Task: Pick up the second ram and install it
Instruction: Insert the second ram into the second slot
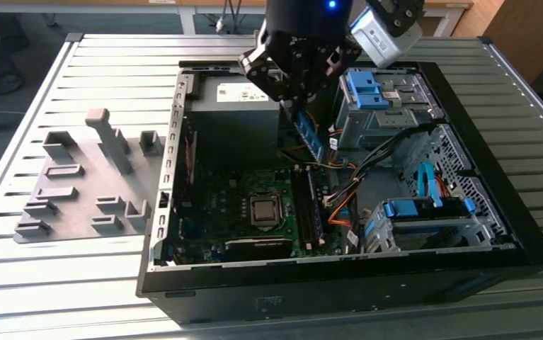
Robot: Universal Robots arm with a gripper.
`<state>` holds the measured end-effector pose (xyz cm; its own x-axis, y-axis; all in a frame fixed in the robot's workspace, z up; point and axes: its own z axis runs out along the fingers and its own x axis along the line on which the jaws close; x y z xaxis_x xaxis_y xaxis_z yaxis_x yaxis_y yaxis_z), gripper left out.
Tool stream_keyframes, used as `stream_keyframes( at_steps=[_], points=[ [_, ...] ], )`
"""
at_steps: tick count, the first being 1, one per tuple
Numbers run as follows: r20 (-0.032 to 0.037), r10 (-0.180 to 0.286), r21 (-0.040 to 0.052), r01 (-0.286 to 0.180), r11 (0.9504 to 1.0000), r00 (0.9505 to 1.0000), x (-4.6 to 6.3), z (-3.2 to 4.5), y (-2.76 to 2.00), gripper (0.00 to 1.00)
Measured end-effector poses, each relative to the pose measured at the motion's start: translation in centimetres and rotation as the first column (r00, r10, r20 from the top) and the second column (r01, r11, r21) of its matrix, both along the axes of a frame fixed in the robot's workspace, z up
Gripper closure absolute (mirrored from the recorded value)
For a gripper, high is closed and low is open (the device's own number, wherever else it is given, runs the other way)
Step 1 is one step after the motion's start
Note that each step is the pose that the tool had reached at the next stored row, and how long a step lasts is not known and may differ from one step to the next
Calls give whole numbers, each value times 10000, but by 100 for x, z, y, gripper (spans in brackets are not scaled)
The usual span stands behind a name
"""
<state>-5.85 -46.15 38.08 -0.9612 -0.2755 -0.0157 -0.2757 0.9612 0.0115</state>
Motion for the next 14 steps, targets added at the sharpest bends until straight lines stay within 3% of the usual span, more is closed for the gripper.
stream_keyframes(
  at_steps=[6, 14],
  points=[
    [0, -1095, 0, 1095, 9940, 9940, 0, -41, 0, 86],
    [0, -2390, -1, 2390, 9710, 9710, 0, -95, 0, 86]
  ],
)
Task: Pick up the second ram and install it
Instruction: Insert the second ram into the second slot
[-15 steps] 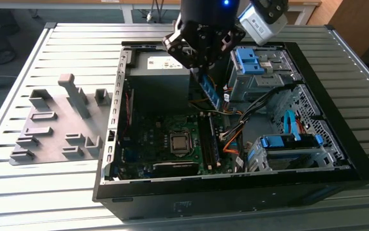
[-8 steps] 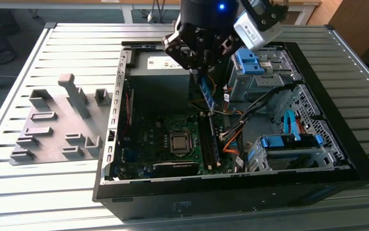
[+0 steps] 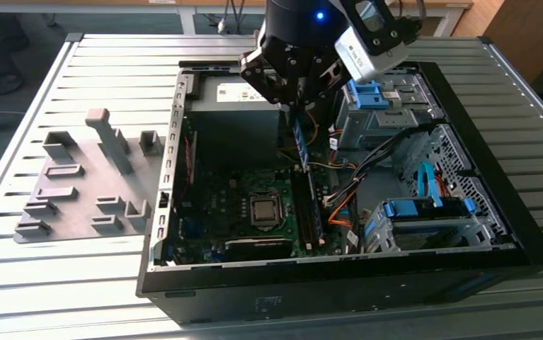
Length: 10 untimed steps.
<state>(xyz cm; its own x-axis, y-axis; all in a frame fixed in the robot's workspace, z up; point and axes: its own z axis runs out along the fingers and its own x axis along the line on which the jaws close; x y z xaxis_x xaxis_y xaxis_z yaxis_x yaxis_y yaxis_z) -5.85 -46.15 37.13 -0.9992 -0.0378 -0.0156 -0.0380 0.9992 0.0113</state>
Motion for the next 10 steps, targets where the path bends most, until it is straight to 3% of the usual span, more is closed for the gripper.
stream_keyframes(
  at_steps=[10],
  points=[
    [0, -200, 0, 200, 9998, 9998, 19, -16, 3, 86]
  ],
)
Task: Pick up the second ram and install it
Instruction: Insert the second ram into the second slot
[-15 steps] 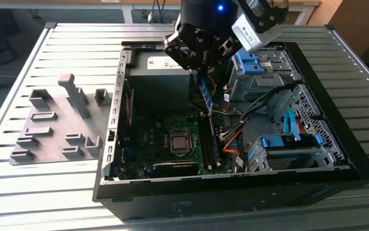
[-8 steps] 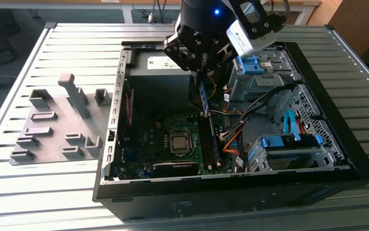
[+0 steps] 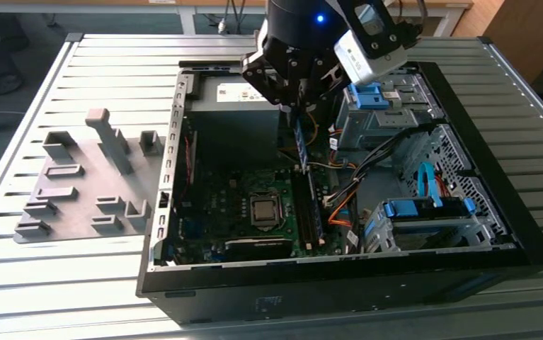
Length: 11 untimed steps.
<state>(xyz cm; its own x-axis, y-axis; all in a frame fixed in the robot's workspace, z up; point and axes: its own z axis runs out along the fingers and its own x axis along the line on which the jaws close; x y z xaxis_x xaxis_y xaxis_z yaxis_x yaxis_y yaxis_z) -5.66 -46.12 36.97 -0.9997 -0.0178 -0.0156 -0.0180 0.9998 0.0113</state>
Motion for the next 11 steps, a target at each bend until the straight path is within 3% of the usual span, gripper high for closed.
stream_keyframes(
  at_steps=[11],
  points=[
    [-2, -1, -1, 1, 10000, 10000, 55, -192, -1, 86]
  ],
)
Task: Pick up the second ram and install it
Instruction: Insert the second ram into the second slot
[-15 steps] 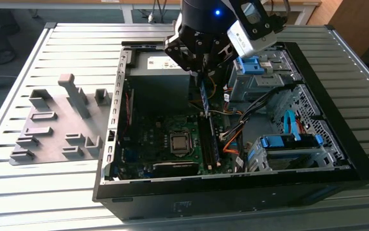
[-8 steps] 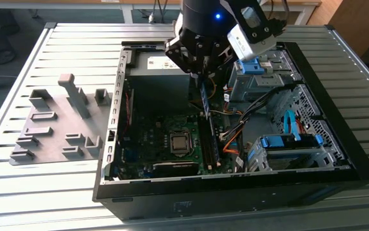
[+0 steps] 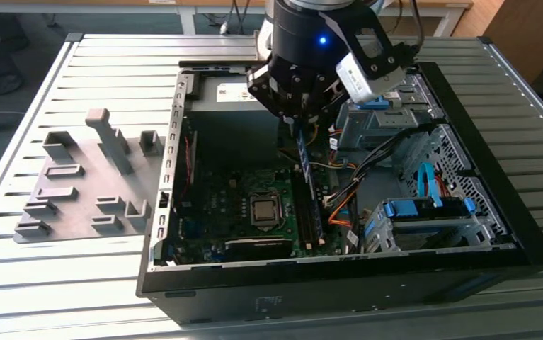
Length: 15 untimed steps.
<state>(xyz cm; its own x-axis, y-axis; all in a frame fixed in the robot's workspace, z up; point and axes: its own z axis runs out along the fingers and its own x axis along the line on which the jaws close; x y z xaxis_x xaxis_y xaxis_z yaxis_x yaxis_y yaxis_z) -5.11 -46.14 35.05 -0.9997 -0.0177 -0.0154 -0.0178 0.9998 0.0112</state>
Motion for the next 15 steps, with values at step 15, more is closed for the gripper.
stream_keyframes(
  at_steps=[15],
  points=[
    [-5, 1, 1, -1, 10000, 10000, 70, -272, 2, 86]
  ],
)
